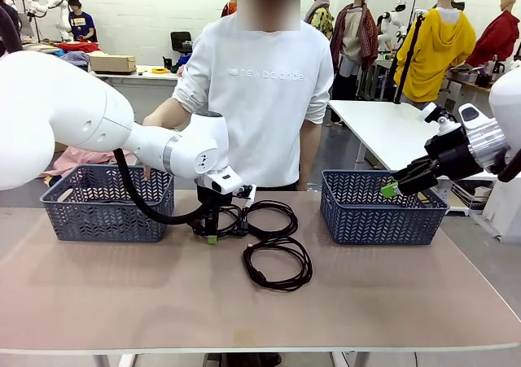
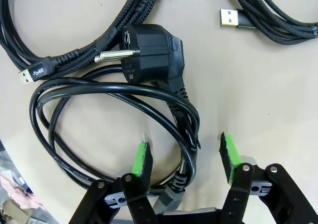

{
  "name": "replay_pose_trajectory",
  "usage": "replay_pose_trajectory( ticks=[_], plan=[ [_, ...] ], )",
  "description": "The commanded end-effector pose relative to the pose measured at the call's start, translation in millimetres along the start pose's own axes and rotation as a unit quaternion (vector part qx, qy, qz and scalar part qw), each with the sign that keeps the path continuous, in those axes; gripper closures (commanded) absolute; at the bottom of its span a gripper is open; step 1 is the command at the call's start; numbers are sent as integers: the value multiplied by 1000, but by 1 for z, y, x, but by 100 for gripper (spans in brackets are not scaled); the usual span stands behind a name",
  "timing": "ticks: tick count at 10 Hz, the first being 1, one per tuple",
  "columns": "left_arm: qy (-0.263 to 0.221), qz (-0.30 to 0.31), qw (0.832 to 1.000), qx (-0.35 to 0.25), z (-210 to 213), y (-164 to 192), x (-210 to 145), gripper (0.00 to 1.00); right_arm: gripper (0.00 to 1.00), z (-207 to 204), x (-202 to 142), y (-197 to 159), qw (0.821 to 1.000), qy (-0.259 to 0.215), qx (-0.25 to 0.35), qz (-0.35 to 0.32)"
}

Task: Organize the cables according to human instructions.
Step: Pick up a bundle of cables and place it in the basket indicated by the human.

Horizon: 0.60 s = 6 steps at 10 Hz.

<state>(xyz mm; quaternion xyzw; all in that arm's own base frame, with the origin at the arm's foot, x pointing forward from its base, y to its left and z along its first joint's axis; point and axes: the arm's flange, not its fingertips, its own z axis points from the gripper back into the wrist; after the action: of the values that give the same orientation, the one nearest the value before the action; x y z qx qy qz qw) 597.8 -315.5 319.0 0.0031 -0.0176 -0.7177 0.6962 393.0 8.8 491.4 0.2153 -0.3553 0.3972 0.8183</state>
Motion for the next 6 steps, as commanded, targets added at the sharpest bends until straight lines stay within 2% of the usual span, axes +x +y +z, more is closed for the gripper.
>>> replay_pose_trajectory(
  ticks=[1, 2, 3, 4, 5, 6],
  plan=[
    [7, 7, 1000, -1, 2, 2, 1, 42, 0, -1, 1, -3, 1000, -16, 6, 9],
    [6, 6, 1000, -2, 2, 2, 1, 79, 0, -1, 1, -3, 1000, -16, 6, 9],
    [6, 5, 1000, -4, 2, 1, 1, 61, 0, -1, 1, -3, 1000, -16, 6, 9],
    [5, 4, 1000, -6, 2, 1, 0, 99, 0, -1, 1, -3, 1000, -16, 6, 9],
    [3, 3, 1000, -8, 3, 1, 0, 80, 0, -1, 1, -3, 1000, -16, 6, 9],
    [2, -1, 1000, -11, 4, 0, 0, 100, 0, -1, 1, -3, 1000, -16, 6, 9]
  ],
)
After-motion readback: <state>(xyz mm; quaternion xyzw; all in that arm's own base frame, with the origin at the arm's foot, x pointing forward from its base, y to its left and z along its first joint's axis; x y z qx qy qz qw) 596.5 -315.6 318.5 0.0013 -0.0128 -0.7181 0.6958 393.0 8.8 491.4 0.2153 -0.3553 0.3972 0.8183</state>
